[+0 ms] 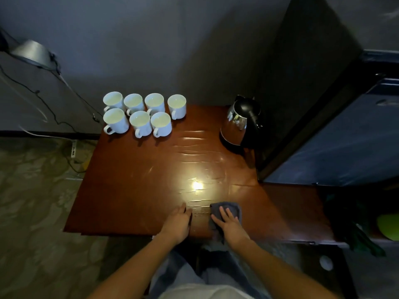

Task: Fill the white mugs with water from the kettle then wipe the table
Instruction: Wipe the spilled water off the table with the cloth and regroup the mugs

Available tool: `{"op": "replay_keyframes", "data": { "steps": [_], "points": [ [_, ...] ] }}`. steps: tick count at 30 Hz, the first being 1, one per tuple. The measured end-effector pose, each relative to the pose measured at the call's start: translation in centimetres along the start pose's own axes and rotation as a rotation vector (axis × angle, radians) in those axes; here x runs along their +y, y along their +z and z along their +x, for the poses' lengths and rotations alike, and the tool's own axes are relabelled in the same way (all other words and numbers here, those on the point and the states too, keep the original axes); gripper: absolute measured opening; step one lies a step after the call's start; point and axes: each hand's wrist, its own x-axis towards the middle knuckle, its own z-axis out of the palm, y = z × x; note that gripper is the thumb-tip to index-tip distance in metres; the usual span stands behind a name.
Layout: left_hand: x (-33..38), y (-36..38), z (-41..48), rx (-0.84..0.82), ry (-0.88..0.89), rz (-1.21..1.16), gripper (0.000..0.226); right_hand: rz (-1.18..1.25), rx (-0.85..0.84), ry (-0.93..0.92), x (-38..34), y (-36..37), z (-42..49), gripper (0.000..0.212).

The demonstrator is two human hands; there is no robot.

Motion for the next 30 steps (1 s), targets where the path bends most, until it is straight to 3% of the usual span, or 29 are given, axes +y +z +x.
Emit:
{"op": "replay_keyframes", "data": {
  "steps": [18, 26, 30],
  "points": [
    [4.5, -0.8, 2.1, -0.026, 0.07, 0.061, 0.056, 0.371, 0.128, 0.246, 16.9, 1.4, -6.6, 0.062],
    [4.8, -2.7, 2.7, 0.032, 0.031, 0.135, 0.051, 0.393, 0.069, 0.238, 17.7, 1.2, -6.9, 0.063],
    [5.6, -3.6, 2.7, -0.019, -0.007, 0.152, 0.036, 0.423, 0.223, 0.29, 17.0, 1.5, -7.5, 0.046]
  ]
}}
